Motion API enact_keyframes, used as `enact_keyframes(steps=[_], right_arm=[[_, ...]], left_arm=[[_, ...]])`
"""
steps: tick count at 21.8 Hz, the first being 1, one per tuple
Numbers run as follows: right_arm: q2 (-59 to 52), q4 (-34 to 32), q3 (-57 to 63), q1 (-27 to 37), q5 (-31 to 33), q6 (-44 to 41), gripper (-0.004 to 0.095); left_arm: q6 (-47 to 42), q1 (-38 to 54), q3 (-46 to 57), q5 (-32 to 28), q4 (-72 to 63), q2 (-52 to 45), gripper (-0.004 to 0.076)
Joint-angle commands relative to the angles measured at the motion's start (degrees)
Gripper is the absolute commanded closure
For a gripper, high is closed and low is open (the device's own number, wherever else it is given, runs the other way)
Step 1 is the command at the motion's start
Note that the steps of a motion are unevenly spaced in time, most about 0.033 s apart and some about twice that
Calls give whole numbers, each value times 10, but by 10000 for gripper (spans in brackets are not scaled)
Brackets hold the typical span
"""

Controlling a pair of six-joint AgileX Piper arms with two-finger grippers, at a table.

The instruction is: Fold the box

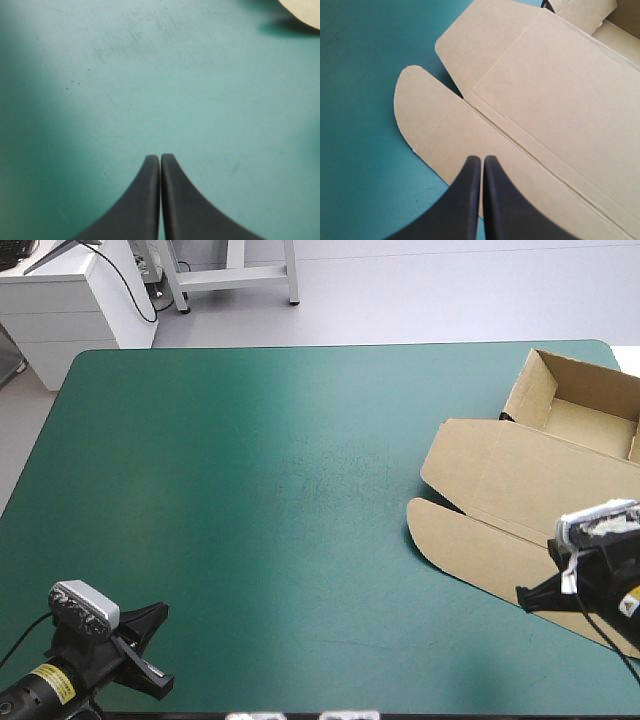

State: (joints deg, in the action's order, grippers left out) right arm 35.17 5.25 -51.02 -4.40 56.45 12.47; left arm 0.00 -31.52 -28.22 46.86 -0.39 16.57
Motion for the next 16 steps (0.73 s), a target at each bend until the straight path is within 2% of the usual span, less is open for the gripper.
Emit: enact_keyframes(steps=[1,5,7,9,16], right_arm=[[-74,3,59,-3,-47,-10,910],[-148,25,138,-3,-61,-16,910],[-183,33,168,-3,-92,-26,910],[-228,33,197,-3,-128,-26,910],[-303,28,240,-3,-148,-11,910]], left_arm=[[0,-2,-13,-46,-6,-4,731],[15,-2,-13,-41,-8,-69,731],[15,-2,-13,-41,-11,-107,731],[14,-2,-13,-12,-11,-139,731],[14,-2,-13,-1,0,-179,731]])
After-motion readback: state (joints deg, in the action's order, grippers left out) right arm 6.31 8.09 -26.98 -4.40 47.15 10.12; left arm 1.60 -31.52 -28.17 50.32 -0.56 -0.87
